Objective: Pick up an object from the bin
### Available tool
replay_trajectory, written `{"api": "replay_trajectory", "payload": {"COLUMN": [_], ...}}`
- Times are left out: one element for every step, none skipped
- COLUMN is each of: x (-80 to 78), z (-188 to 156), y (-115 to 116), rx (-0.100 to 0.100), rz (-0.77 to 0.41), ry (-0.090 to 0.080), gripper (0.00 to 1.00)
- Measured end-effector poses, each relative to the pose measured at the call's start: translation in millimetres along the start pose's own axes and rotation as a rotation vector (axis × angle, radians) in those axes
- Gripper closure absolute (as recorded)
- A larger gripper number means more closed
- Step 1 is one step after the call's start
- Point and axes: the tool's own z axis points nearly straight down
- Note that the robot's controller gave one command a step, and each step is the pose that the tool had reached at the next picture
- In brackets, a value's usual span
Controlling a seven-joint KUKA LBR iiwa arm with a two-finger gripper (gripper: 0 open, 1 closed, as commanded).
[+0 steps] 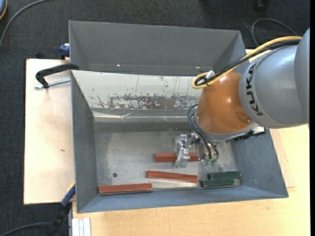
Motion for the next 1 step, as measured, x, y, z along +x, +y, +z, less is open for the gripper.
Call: {"api": "replay_trajectory", "payload": {"x": [-3.7], "z": [-96.8], "y": [1.3], "rx": [0.0], "rz": [0.0], "ry": [-0.006], "gripper": [1.0]}}
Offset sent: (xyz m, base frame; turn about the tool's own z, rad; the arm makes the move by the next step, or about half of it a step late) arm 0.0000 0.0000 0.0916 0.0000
